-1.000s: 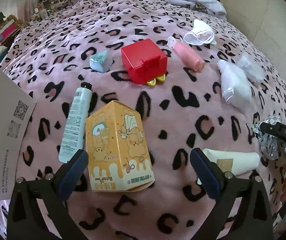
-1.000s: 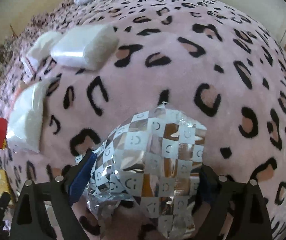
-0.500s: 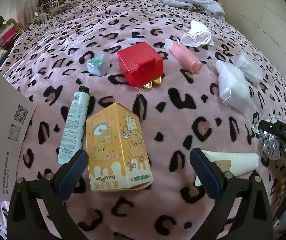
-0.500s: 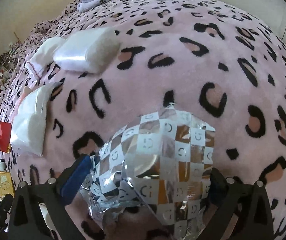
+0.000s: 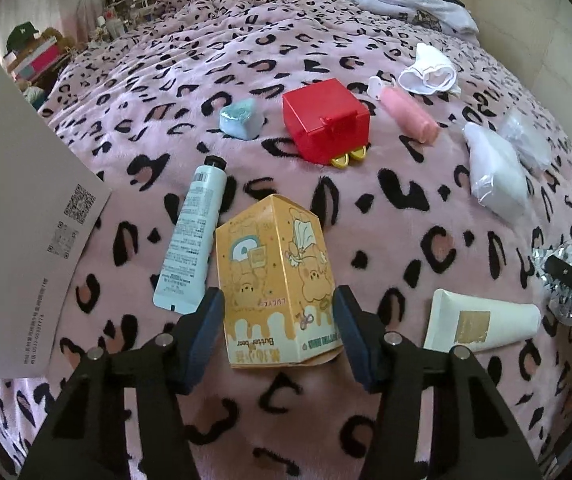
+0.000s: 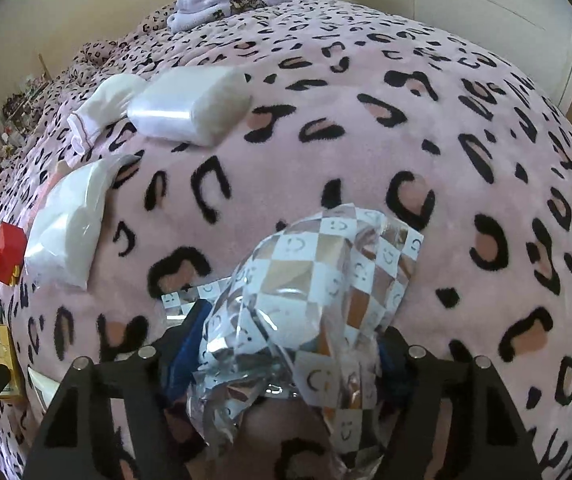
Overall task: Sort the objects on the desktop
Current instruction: 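Grasp the yellow Butter Bear box with the left tool while the right tool holds the foil bag, then carry the yellow box and foil bag toward the white cardboard box with both tools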
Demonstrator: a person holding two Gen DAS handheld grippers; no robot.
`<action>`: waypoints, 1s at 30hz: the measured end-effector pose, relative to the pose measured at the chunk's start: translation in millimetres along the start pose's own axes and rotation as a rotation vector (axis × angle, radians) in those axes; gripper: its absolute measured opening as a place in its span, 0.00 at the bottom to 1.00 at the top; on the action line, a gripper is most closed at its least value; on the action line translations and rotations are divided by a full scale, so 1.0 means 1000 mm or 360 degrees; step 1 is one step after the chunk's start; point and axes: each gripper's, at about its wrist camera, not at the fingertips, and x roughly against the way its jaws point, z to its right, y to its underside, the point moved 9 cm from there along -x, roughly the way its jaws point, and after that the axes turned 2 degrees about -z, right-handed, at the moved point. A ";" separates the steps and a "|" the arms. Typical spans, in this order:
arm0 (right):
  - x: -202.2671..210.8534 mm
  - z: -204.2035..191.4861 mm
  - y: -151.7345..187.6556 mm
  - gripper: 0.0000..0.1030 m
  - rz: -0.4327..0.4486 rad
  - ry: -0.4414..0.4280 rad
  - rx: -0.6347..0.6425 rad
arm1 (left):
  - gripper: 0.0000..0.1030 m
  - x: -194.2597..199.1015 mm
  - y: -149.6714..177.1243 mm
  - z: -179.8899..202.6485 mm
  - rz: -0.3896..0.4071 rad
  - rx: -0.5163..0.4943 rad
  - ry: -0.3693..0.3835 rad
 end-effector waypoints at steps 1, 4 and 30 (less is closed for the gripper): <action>0.002 0.002 0.001 0.67 0.0008 -0.0004 -0.0005 | 0.46 0.002 -0.001 0.001 0.0011 -0.0005 -0.0010; 0.012 0.011 0.006 0.61 0.0035 -0.0022 -0.0024 | 0.25 0.014 -0.005 0.004 0.0055 -0.0028 -0.0003; 0.018 0.018 0.009 0.60 0.0045 -0.0080 -0.0030 | 0.55 -0.022 0.009 0.014 -0.0142 0.0022 0.0072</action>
